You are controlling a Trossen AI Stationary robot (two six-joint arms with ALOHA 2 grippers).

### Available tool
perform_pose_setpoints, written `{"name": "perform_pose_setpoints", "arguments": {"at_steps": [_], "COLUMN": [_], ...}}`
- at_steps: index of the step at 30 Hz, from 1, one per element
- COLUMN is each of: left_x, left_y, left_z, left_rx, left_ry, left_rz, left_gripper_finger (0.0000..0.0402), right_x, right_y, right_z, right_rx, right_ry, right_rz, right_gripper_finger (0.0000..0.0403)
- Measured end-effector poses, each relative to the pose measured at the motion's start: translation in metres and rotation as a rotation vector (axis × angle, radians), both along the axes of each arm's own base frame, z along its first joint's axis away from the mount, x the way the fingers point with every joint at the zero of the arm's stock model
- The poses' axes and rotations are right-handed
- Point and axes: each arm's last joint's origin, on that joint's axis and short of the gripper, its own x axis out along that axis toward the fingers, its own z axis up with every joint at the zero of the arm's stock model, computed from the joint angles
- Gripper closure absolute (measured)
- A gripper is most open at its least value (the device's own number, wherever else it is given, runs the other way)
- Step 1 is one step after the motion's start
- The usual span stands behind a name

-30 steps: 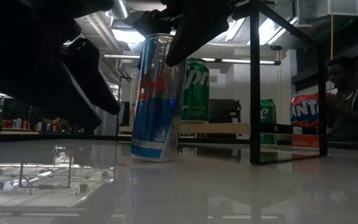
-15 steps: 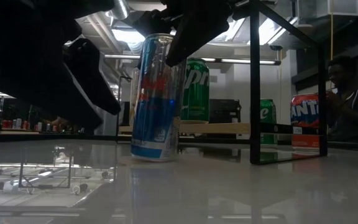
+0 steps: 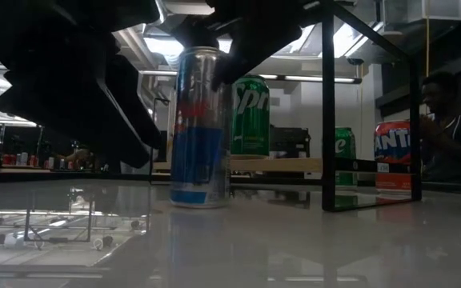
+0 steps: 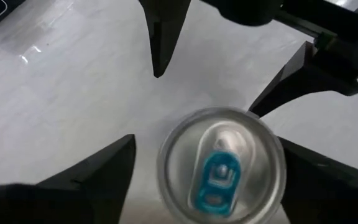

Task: Place canned beverage on shelf
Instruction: Put the blue soda can on the shelf aligned with the other blue soda

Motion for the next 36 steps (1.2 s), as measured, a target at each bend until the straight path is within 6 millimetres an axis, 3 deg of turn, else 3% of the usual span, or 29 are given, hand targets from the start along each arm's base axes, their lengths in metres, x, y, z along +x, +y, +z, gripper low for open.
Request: {"name": "perform_pose_setpoints", "arguments": {"at_steps": [4,9,20,28,36], "left_x": [0.000,0.000,0.005,0.012,0.008], "left_y": [0.000,0.000,0.005,0.012,0.005], "left_z": [0.000,0.000,0.001,0.003,0.002], "left_rx": [0.000,-0.001,-0.010,-0.031,-0.052], "left_ry": [0.000,-0.001,-0.014,-0.045,-0.034], "left_rz": [0.000,0.000,0.020,0.047,0.012], "left_gripper_finger": [0.0007,0.0007,0.0007,0.0007,0.0007], "right_x": [0.000,0.000,-0.004,-0.005,-0.005], "right_y": [0.000,-0.002,-0.002,-0.005,-0.009], "right_z": [0.000,0.000,0.021,0.020,0.020], "right_rx": [-0.011,-0.054,-0.049,-0.119,-0.195], "right_ry": [-0.003,-0.010,0.039,0.038,0.036], "right_rz": [-0.006,-0.036,-0.077,-0.115,-0.220], "right_gripper_finger": [0.0033,0.0012,0.0012,0.0013,0.0013]}}
